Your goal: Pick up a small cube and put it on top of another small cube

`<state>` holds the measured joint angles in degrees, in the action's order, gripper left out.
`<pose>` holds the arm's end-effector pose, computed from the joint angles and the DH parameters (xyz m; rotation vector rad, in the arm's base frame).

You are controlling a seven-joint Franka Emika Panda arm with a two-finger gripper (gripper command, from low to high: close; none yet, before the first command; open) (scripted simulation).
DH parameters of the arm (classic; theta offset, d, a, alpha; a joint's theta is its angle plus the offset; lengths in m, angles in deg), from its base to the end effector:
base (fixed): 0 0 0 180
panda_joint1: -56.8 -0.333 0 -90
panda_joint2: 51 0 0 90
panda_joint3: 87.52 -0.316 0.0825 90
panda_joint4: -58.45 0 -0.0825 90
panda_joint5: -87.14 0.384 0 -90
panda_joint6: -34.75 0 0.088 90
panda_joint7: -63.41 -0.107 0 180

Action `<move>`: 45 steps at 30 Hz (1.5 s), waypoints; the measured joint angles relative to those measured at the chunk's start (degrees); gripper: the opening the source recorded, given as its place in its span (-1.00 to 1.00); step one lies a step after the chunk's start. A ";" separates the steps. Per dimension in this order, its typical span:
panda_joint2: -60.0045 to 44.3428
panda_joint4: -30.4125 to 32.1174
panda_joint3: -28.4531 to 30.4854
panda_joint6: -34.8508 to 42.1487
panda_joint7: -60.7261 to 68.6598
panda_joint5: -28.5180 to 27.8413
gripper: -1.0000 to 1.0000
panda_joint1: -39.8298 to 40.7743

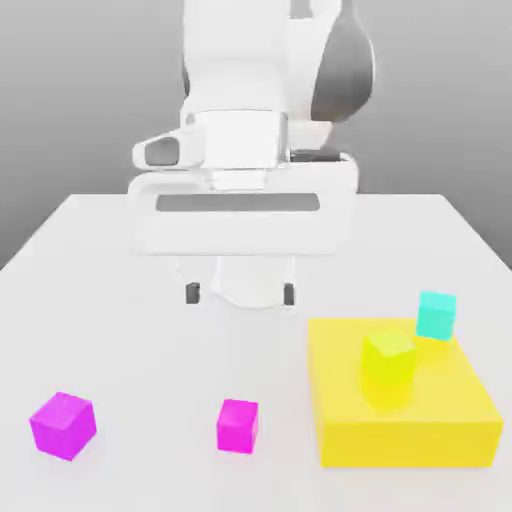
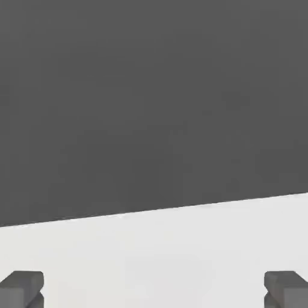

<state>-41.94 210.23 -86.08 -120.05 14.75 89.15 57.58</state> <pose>0.4380 -0.0180 0.3162 -2.7119 1.3407 -0.2807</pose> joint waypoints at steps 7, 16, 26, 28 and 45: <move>-14.49 6.43 0.59 -9.49 -2.27 -1.17 0.00 0.51; -26.52 4.65 -0.70 -19.10 -1.65 -0.23 -1.00 1.58; -15.68 6.73 -0.18 -10.34 -2.69 -1.61 -1.00 1.37; -11.56 7.15 -2.35 -6.69 -0.27 -0.18 -1.00 -2.57; 6.86 9.96 -20.21 8.57 21.10 7.04 -1.00 -31.24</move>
<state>-35.08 220.19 -106.29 -111.48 35.85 96.19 26.33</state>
